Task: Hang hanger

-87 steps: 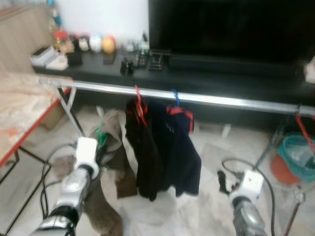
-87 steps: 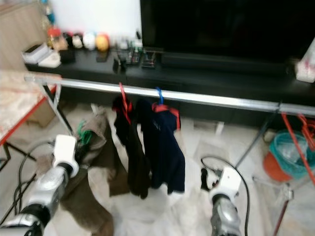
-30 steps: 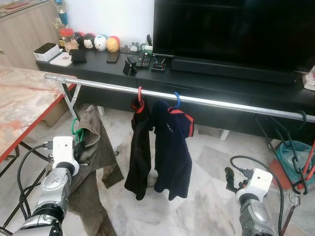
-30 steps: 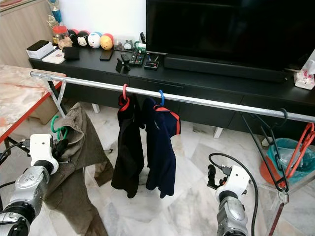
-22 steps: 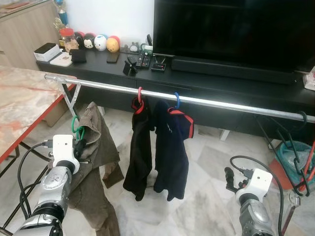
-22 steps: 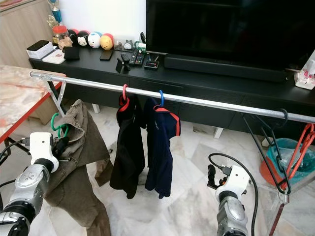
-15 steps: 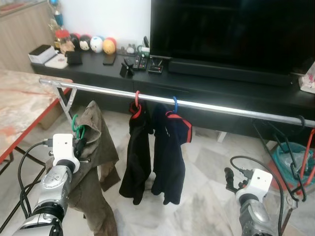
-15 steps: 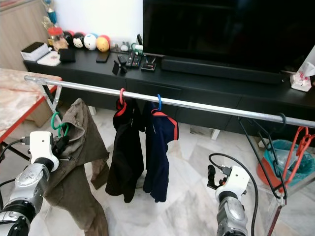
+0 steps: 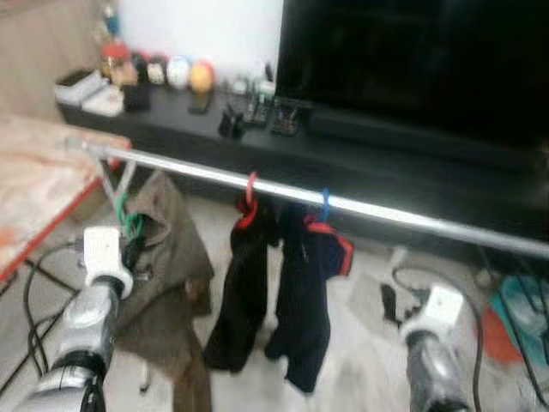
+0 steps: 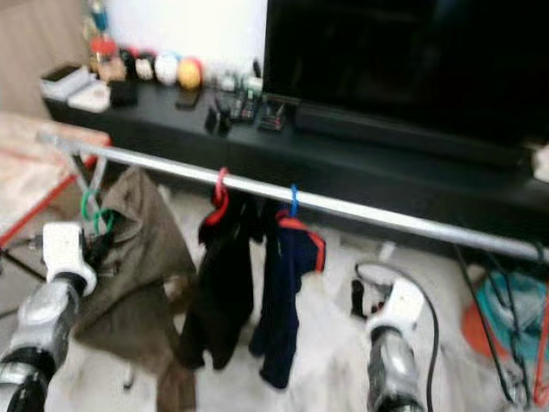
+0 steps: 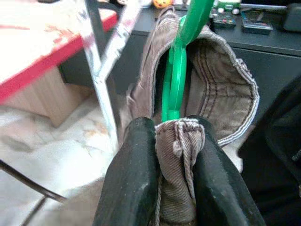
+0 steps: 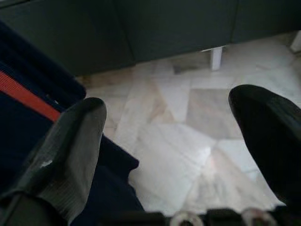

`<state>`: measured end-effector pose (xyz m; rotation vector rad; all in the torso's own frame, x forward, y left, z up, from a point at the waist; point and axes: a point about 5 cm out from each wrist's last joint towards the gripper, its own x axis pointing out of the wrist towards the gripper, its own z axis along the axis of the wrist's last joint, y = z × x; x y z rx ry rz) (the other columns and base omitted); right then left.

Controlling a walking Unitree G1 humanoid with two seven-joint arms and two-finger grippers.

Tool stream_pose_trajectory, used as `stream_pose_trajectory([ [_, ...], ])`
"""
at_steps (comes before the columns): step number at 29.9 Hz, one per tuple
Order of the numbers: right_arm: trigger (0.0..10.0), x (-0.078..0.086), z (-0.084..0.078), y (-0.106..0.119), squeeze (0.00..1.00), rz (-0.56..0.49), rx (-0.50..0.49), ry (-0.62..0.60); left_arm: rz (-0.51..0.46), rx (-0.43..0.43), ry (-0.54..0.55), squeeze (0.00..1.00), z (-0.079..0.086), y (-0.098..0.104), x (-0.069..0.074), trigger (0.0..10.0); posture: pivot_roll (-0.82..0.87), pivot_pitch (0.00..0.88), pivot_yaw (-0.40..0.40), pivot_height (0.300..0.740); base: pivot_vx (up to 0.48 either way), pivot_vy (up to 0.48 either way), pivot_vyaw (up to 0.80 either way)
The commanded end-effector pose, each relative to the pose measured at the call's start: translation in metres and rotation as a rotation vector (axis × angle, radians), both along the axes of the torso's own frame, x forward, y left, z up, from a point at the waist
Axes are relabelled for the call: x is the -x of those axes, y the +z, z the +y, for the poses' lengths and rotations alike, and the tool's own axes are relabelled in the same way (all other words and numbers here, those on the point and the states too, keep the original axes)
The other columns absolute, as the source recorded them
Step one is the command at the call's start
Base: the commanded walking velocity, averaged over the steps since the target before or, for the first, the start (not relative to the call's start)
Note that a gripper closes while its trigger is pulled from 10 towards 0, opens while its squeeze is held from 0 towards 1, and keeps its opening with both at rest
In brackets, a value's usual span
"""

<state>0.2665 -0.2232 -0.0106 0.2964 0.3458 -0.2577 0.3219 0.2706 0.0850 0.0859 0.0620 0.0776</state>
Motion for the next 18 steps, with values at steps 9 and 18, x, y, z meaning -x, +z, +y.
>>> stream_pose_trajectory([
  [9, 10.0, 0.008, -0.011, -0.005, 0.0, 0.031, 0.011, -0.029, -0.079, 0.005, -0.101, 0.0, -0.014, 0.018, -0.012, 10.0, 0.09, 0.0, -0.036, 0.74, 0.0, 0.0, 0.0],
  [18, 10.0, 0.008, -0.011, -0.004, 0.0, 0.028, 0.011, -0.024, -0.075, 0.012, -0.159, 0.0, -0.022, 0.021, -0.017, 10.0, 0.09, 0.0, -0.037, 0.74, 0.0, 0.0, 0.0],
])
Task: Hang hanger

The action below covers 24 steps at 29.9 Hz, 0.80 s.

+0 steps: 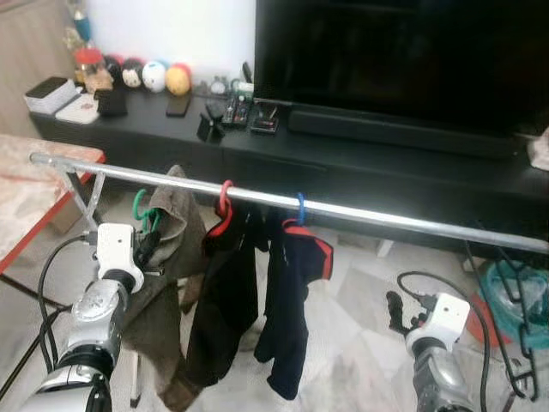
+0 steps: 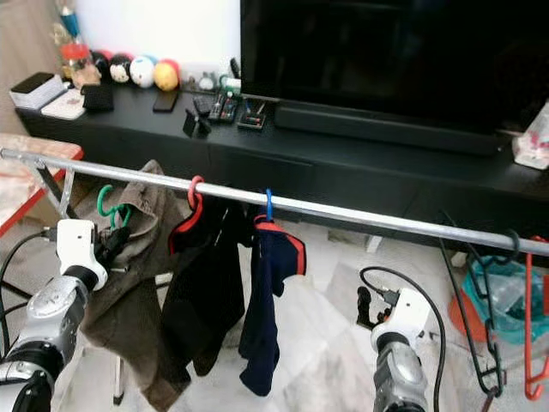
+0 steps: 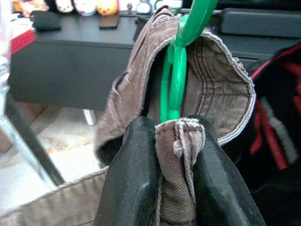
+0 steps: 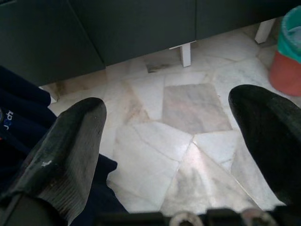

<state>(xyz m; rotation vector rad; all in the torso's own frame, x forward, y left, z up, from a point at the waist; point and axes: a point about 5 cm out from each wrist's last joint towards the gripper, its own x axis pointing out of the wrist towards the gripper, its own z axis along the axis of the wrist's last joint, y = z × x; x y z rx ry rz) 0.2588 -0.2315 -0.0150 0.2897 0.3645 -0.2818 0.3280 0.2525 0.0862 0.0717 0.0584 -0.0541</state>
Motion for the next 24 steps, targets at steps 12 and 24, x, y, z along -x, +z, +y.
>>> stream_pose_trajectory([
  [12, 10.0, 0.001, -0.004, 0.001, 0.0, 0.003, 0.003, -0.012, -0.046, -0.055, 0.097, 0.0, -0.003, 0.028, -0.024, 10.0, 0.08, 0.0, -0.042, 0.74, 0.0, 0.0, 0.0],
  [24, 10.0, -0.001, -0.004, 0.002, 0.0, 0.001, 0.005, -0.006, 0.003, -0.098, 0.183, 0.0, -0.004, 0.039, -0.038, 10.0, 0.08, 0.0, -0.052, 0.74, 0.0, 0.0, 0.0],
])
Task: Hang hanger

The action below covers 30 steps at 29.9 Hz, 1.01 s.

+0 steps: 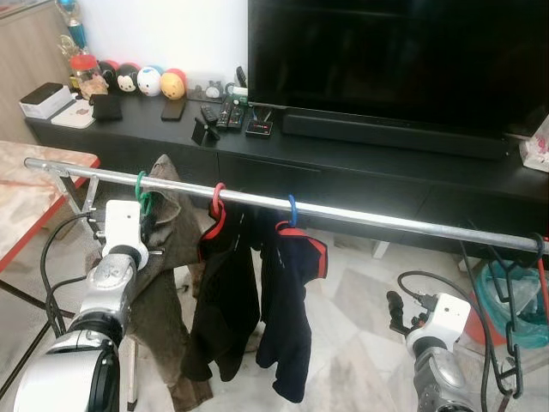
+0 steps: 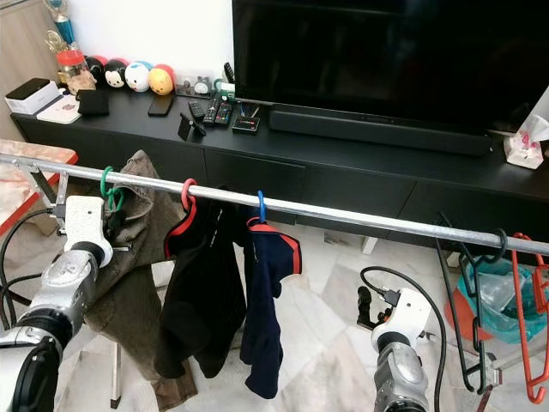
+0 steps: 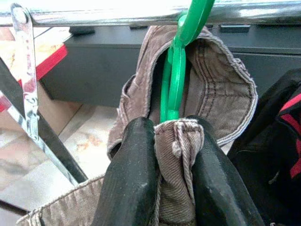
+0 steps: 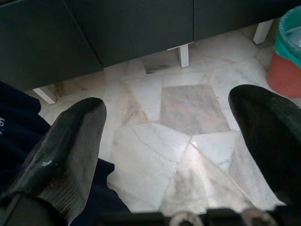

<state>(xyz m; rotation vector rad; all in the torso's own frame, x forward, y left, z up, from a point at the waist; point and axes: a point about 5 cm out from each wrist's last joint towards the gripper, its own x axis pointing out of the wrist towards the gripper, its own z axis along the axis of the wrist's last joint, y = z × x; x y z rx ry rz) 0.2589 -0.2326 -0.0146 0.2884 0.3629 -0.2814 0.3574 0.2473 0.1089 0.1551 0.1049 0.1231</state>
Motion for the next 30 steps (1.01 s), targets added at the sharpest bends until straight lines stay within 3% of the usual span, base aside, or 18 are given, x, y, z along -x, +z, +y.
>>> stream_pose_trajectory([
  [1, 10.0, -0.001, -0.003, 0.001, 0.0, 0.003, 0.003, -0.007, -0.034, -0.011, 0.005, 0.0, 0.001, 0.016, -0.008, 10.0, 0.08, 0.0, -0.052, 0.74, 0.0, 0.0, 0.0],
  [5, 10.0, -0.001, -0.003, 0.002, 0.0, 0.004, 0.004, -0.009, 0.065, -0.033, 0.003, 0.0, -0.004, 0.007, -0.01, 10.0, 0.08, 0.0, -0.053, 0.74, 0.0, 0.0, 0.0],
  [15, 10.0, -0.002, -0.004, 0.003, 0.0, 0.0, 0.004, -0.002, 0.131, 0.05, 0.071, 0.0, -0.008, 0.003, -0.013, 10.0, 0.07, 0.0, -0.059, 0.74, 0.0, 0.0, 0.0],
  [23, 10.0, -0.003, -0.004, 0.003, 0.0, 0.002, 0.001, 0.005, 0.214, 0.102, 0.105, 0.0, -0.003, -0.011, -0.005, 10.0, 0.07, 0.0, -0.064, 0.74, 0.0, 0.0, 0.0],
  [30, 10.0, -0.003, -0.002, 0.002, 0.0, 0.003, -0.003, 0.011, 0.288, 0.075, 0.062, 0.0, -0.002, -0.024, 0.002, 10.0, 0.08, 0.0, -0.065, 0.74, 0.0, 0.0, 0.0],
])
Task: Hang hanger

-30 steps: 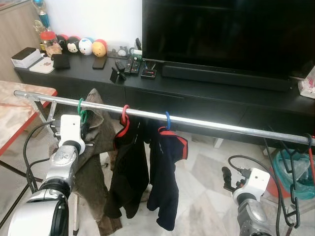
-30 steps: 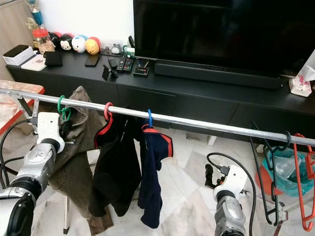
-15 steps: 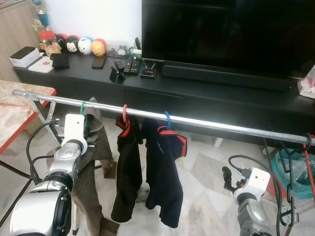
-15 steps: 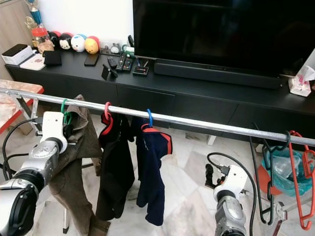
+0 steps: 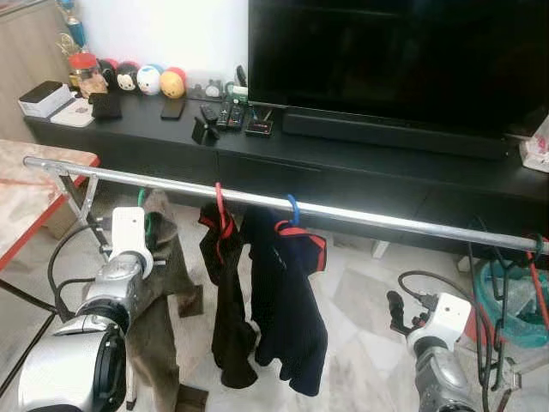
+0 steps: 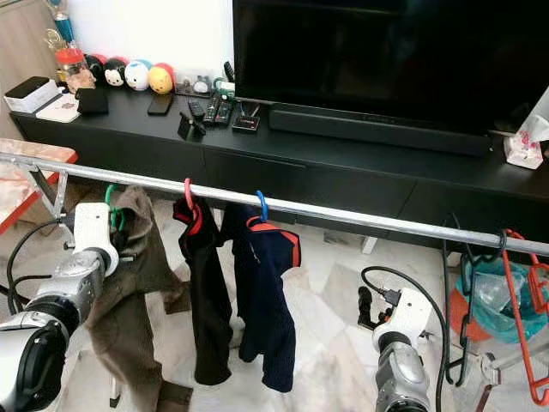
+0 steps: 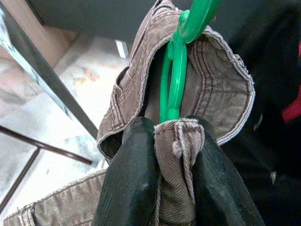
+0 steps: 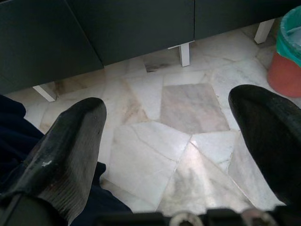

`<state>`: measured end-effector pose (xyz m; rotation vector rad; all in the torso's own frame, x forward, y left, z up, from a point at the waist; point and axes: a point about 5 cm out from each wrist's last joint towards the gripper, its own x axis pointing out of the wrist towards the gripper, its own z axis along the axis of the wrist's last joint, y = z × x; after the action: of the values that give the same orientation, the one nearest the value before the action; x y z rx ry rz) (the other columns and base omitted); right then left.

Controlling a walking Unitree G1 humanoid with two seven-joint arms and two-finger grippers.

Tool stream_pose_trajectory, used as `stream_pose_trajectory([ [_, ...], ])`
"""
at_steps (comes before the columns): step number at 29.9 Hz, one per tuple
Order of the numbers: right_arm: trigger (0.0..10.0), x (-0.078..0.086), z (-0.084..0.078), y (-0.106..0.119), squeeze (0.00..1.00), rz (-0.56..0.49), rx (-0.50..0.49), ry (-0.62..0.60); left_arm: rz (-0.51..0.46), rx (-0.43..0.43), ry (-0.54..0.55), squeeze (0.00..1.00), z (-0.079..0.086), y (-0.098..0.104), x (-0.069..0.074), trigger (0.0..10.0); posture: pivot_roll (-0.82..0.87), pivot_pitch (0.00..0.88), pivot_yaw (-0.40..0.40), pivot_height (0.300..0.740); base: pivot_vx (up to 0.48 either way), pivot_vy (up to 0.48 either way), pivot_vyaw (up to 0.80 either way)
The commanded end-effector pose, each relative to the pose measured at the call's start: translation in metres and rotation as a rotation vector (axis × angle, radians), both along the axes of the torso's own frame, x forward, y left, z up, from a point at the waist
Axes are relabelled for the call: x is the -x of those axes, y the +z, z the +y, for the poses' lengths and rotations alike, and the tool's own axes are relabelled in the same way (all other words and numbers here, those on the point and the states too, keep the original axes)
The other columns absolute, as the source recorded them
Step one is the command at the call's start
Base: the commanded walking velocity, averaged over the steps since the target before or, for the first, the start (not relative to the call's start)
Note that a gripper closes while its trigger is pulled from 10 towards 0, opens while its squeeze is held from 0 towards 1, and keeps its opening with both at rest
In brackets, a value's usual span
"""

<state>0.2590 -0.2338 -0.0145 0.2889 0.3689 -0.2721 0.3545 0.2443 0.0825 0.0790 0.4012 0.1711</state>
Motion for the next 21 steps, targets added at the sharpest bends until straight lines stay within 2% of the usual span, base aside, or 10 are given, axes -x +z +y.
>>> stream_pose_trajectory([
  [1, 10.0, -0.003, -0.001, 0.002, 0.0, -0.001, 0.0, 0.002, 0.003, -0.013, -0.016, 0.0, 0.001, 0.001, 0.0, 10.0, 0.08, 0.0, -0.065, 0.74, 0.0, 0.0, 0.0],
  [6, 10.0, -0.003, -0.001, 0.002, 0.0, -0.002, 0.001, 0.006, -0.043, -0.007, -0.009, 0.0, 0.005, 0.003, 0.001, 10.0, 0.08, 0.0, -0.064, 0.74, 0.0, 0.0, 0.0],
  [7, 10.0, -0.003, -0.001, 0.002, 0.0, -0.002, 0.003, 0.006, -0.112, 0.018, -0.002, 0.0, 0.007, 0.009, -0.001, 10.0, 0.08, 0.0, -0.062, 0.74, 0.0, 0.0, 0.0],
  [11, 10.0, -0.003, -0.001, 0.002, 0.0, -0.002, 0.008, 0.005, -0.192, 0.037, 0.008, 0.0, 0.012, 0.018, -0.001, 10.0, 0.08, 0.0, -0.062, 0.74, 0.0, 0.0, 0.0],
  [19, 10.0, -0.003, 0.001, 0.003, 0.0, -0.006, 0.008, 0.01, -0.26, 0.041, 0.02, 0.0, 0.023, 0.018, 0.007, 10.0, 0.08, 0.0, -0.057, 0.74, 0.0, 0.0, 0.0],
  [21, 10.0, -0.004, 0.0, 0.003, 0.0, -0.006, 0.007, 0.009, -0.259, 0.017, 0.017, 0.0, 0.023, 0.018, 0.007, 10.0, 0.08, 0.0, -0.058, 0.74, 0.0, 0.0, 0.0],
])
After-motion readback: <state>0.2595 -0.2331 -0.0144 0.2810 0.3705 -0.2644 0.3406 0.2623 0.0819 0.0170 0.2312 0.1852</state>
